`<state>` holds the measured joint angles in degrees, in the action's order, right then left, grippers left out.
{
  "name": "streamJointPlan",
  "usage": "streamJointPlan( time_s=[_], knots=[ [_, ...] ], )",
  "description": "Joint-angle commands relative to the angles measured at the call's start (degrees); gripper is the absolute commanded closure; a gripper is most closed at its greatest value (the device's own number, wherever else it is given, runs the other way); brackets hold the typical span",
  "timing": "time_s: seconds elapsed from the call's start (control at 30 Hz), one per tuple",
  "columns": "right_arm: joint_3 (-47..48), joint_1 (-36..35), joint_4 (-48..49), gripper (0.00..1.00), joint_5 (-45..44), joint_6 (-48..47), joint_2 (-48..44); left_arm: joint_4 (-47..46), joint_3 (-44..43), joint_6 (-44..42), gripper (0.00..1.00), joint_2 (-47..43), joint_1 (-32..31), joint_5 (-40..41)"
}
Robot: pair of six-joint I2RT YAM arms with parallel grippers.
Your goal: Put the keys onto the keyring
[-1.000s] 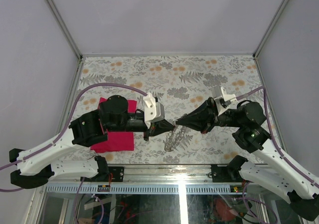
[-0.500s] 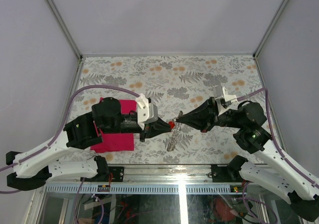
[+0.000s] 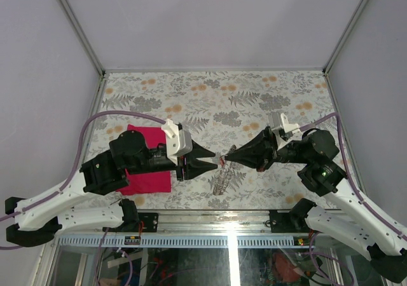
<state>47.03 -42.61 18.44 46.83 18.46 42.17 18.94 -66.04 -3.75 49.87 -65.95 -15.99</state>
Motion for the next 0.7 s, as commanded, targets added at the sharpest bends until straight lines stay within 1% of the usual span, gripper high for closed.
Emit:
streamJointPlan(
  time_s=[0.0, 0.13, 0.27, 0.37, 0.57, 0.67],
  knots=[
    [3.7, -0.1, 3.2, 1.0, 3.4, 0.0, -0.2, -7.6, 0.7, 1.9, 0.66, -0.3, -0.3, 1.5],
    [3.9, -0.1, 2.3, 1.0, 3.4, 0.2, -0.1, -8.0, 0.3, 1.9, 0.65, -0.8, -0.3, 1.5],
    [4.4, -0.1, -1.4, 1.0, 3.1, -1.2, 0.1, -10.0, 1.2, 2.3, 0.62, -2.0, -0.2, 3.5],
    [4.4, 0.0, -4.3, 1.0, 2.7, -1.9, -0.2, -9.8, 0.1, 2.2, 0.61, -1.3, -0.2, 2.9],
    [3.1, -0.1, -5.8, 1.0, 0.0, -2.6, -3.0, -7.6, -2.5, 2.1, 0.59, 1.1, -0.2, 3.1],
    [2.7, -0.1, -6.8, 1.0, -1.0, -3.1, -4.1, -7.9, -3.1, 2.1, 0.58, 1.7, -0.2, 3.7]
  ],
)
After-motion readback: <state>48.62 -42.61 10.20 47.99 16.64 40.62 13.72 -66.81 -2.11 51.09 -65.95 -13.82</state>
